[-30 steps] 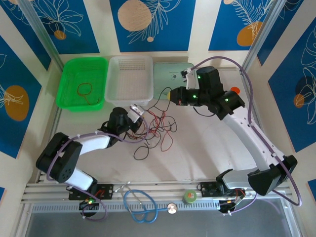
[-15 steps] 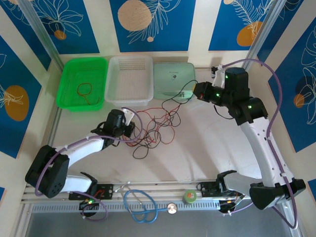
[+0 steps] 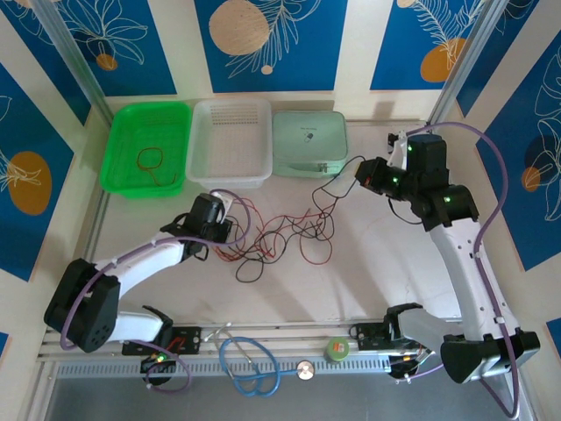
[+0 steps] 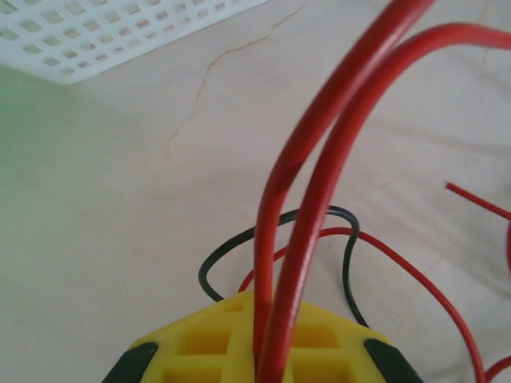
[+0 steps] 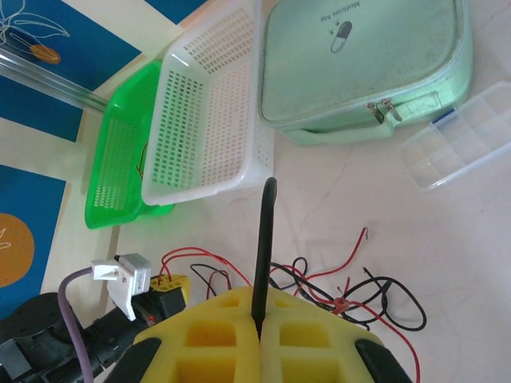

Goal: Untangle the cables

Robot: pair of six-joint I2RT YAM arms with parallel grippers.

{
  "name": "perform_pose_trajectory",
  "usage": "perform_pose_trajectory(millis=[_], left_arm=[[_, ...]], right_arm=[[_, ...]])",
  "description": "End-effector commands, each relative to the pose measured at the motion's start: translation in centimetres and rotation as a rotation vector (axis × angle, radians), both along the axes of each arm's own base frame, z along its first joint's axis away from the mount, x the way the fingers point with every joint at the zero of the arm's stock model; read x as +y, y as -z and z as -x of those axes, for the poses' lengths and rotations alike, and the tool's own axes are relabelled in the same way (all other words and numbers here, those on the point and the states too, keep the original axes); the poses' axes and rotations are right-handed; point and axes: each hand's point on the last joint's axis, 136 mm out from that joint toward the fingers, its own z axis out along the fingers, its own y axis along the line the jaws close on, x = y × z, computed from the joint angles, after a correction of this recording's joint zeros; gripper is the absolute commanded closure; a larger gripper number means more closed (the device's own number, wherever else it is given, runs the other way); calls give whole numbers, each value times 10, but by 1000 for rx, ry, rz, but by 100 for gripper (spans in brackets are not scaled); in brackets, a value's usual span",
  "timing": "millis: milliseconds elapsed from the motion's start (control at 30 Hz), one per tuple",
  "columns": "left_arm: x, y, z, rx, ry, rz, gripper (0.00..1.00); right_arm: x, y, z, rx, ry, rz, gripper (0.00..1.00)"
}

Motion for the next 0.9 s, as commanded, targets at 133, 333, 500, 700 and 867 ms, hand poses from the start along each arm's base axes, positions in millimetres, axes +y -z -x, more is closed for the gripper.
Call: perform_pose_trajectory(millis=[133,333,500,700,867], left_arm=[[-55,-63,19,-82,236,194,18],[-85,-117,57,-179,447,217,0],[-119,-142,92,-188,644,283,0],[-178,-146,110,-315,843,435,0],[-211,-158,101,-494,863,597,0]], right_arm=[[9,3,6,18,-20,-65,100],[18,9,5,23,-11,-61,100],[26,11,4,20,-8,-65,100],[35,-6,4,-14,-12,-109,100],[40,-18,6,-36,-21,-127,100]])
